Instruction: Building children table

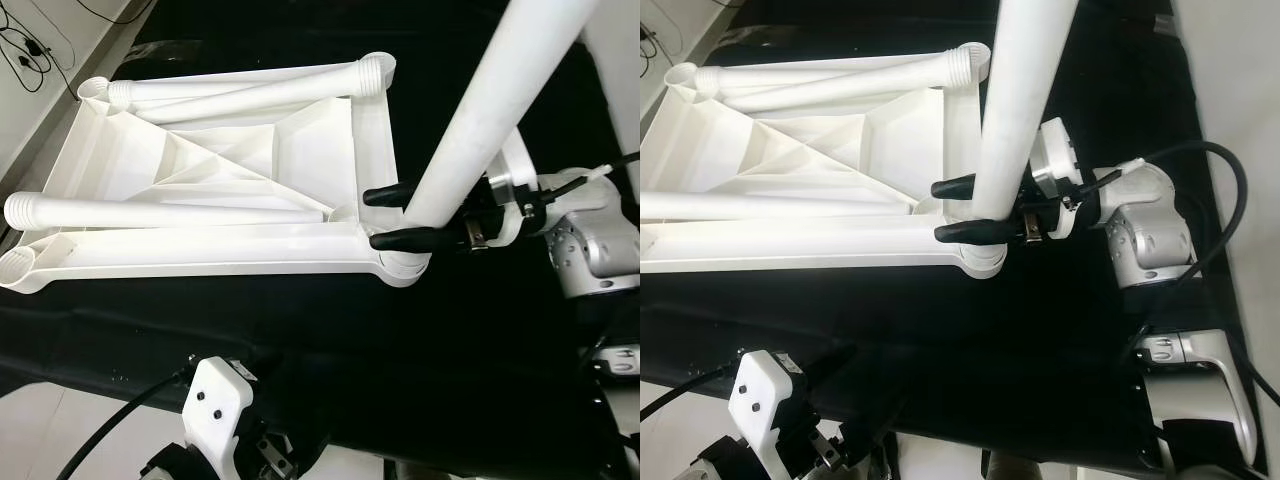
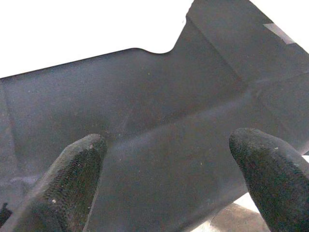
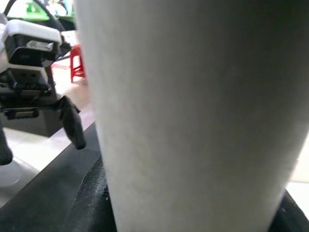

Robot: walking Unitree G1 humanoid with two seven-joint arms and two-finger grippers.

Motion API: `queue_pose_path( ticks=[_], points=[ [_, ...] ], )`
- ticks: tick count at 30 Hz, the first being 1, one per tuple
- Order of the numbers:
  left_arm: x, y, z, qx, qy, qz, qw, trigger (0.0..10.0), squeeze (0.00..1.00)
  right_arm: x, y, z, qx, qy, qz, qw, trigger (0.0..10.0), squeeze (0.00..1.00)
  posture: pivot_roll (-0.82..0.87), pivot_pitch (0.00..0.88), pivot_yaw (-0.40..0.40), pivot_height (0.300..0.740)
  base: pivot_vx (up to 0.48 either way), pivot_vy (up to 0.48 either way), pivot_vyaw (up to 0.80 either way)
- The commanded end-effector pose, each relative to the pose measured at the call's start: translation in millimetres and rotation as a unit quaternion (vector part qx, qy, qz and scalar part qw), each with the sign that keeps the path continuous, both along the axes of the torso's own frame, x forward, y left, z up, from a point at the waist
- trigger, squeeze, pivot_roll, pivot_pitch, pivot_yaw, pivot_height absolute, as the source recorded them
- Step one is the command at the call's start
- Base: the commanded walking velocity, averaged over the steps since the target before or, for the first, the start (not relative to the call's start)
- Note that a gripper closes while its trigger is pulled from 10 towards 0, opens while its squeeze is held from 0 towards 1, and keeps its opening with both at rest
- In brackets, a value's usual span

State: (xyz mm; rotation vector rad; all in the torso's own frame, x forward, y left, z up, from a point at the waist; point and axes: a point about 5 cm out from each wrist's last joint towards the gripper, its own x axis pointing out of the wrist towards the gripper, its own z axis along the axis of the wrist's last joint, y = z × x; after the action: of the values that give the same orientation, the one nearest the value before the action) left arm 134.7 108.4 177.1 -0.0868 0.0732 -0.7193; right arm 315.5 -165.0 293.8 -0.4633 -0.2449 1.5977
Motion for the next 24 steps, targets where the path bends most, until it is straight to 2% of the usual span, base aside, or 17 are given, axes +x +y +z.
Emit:
queue_pose_path(
  ticks=[1, 6, 7, 9, 11, 13, 17, 24],
  points=[
    [-2.5, -0.1, -2, 0.002, 0.005, 0.002, 1.0, 10.0, 0.0, -1.8, 9.3, -26, -0.05, 0.054, 0.039, 0.997, 10.0, 0.0, 0.08, 0.398, 0.069, 0.74, 0.0, 0.0, 0.0],
    [-2.5, 0.0, -2, 0.002, 0.005, 0.002, 1.0, 10.0, 0.0, -2.6, 12.1, -24, -0.06, 0.054, 0.048, 0.996, 10.0, 0.0, 0.08, 0.398, 0.069, 0.74, 0.0, 0.0, 0.0],
    [-2.6, -0.7, -2, 0.0, 0.004, 0.002, 1.0, 10.0, 0.0, 1.8, 19.5, -19, -0.061, 0.056, 0.056, 0.995, 10.0, 0.0, 0.07, 0.401, 0.057, 0.74, 0.0, 0.0, 0.0],
    [-2.6, -0.7, -2, 0.0, 0.004, 0.002, 1.0, 10.0, 0.0, 1.8, 19.5, -19, -0.061, 0.056, 0.056, 0.995, 10.0, 0.0, 0.07, 0.401, 0.057, 0.74, 0.0, 0.0, 0.0],
    [-2.7, -2.7, -1, -0.005, 0.003, 0.003, 1.0, 10.0, 0.0, 14.7, 30.1, -12, -0.043, 0.069, 0.051, 0.995, 10.0, 0.0, 0.06, 0.398, 0.047, 0.74, 0.0, 0.0, 0.0],
    [-2.7, -2.7, -1, -0.005, 0.003, 0.003, 1.0, 10.0, 0.0, 14.7, 30.1, -12, -0.043, 0.069, 0.051, 0.995, 10.0, 0.0, 0.06, 0.398, 0.047, 0.74, 0.0, 0.0, 0.0],
    [-3.7, -4.5, -1, -0.009, 0.003, 0.004, 1.0, 10.0, 0.0, 29.4, 36.8, -9, -0.022, 0.078, 0.018, 0.997, 10.0, 0.0, 0.06, 0.396, 0.04, 0.74, 0.0, 0.0, 0.0],
    [-4.7, -5.3, -1, -0.01, 0.003, 0.002, 1.0, 10.0, 0.0, 32.9, 37.5, -11, -0.007, 0.085, -0.009, 0.996, 10.0, 0.0, 0.05, 0.391, 0.044, 0.74, 0.0, 0.0, 0.0]
  ],
)
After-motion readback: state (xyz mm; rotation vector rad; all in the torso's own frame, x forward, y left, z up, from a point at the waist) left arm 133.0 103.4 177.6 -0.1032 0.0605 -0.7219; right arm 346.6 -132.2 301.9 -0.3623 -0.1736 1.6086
